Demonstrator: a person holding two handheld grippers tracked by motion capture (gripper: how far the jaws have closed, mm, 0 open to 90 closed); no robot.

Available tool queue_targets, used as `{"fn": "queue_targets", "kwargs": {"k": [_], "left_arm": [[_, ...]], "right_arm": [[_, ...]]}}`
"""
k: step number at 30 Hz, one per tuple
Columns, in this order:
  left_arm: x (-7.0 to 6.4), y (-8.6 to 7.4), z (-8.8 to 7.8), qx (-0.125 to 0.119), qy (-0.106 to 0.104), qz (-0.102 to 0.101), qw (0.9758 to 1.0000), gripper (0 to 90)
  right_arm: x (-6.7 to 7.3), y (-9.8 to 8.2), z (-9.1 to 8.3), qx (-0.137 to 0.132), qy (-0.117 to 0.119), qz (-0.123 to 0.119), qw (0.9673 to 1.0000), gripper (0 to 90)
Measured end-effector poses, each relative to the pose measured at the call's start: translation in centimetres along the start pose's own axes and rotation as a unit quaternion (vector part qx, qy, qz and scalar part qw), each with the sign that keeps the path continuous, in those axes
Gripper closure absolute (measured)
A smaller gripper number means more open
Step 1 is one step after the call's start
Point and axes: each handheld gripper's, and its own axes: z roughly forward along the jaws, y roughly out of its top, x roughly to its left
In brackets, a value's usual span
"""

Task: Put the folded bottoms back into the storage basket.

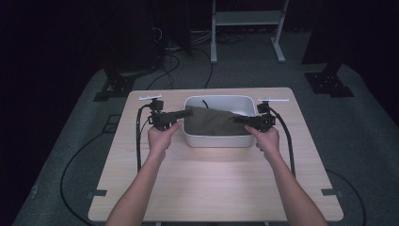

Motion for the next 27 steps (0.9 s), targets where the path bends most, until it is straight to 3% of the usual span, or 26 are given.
{"fn": "queue_targets", "kwargs": {"k": [9, 27], "left_arm": [[-0.6, -0.7, -0.7, 0.005, -0.008, 0.014, 0.9999, 35.3], [-1.6, -1.7, -0.4, 0.019, -0.017, 0.030, 0.9992, 34.5]], "right_arm": [[-0.1, -0.5, -1.5, -0.003, 0.009, -0.003, 1.0000, 65.2], [-0.9, -1.3, -4.4, -0.018, 0.016, -0.001, 0.9997, 58.4]]}}
